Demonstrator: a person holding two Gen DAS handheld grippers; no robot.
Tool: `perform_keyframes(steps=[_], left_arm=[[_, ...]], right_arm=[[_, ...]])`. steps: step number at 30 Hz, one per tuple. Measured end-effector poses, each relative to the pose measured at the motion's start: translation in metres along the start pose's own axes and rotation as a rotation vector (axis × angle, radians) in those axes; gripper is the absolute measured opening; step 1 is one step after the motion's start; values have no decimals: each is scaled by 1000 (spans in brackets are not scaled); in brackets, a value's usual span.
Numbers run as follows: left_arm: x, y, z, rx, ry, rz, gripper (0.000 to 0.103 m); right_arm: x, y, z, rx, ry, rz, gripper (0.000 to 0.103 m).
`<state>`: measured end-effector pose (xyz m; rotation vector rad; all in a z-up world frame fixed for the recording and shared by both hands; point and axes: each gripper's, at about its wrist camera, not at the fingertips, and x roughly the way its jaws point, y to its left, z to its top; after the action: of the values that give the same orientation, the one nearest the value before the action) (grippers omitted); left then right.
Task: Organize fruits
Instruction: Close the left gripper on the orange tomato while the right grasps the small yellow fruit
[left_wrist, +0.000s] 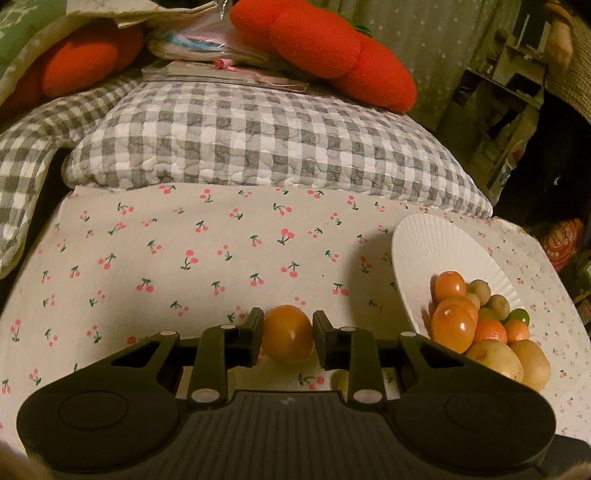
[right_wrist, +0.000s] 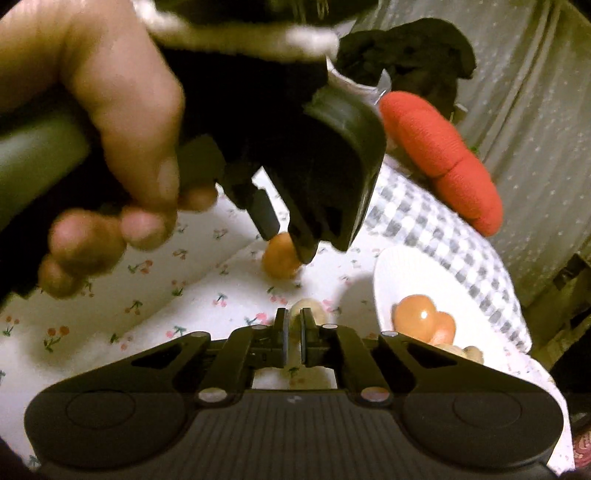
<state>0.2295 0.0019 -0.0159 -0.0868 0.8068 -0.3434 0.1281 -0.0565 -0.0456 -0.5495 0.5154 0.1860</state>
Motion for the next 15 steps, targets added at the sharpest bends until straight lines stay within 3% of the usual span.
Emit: perform_keyframes(steps=[1,3,7,11,13,15], left_arm=[[-1,1,0,-2,2,0,18],[-6,3,0,-6,2,1,18],[-12,11,0,-30,6,-4,18],[-16,15,0,-39,14,-7,18],[-17,18,1,-34,13,-2,18],[-17,21,1,-32,20,5,18]], right_arm=[[4,-6,0,14,3,5,6],[5,-10,-1,44,-4,35,17],[7,-10,-2,44,-26,26,20],[7,-2,1,-39,-68,-24,23],[13,0,4,-48,-29,-32,25],[20,4,6,-83,25,-76,33]])
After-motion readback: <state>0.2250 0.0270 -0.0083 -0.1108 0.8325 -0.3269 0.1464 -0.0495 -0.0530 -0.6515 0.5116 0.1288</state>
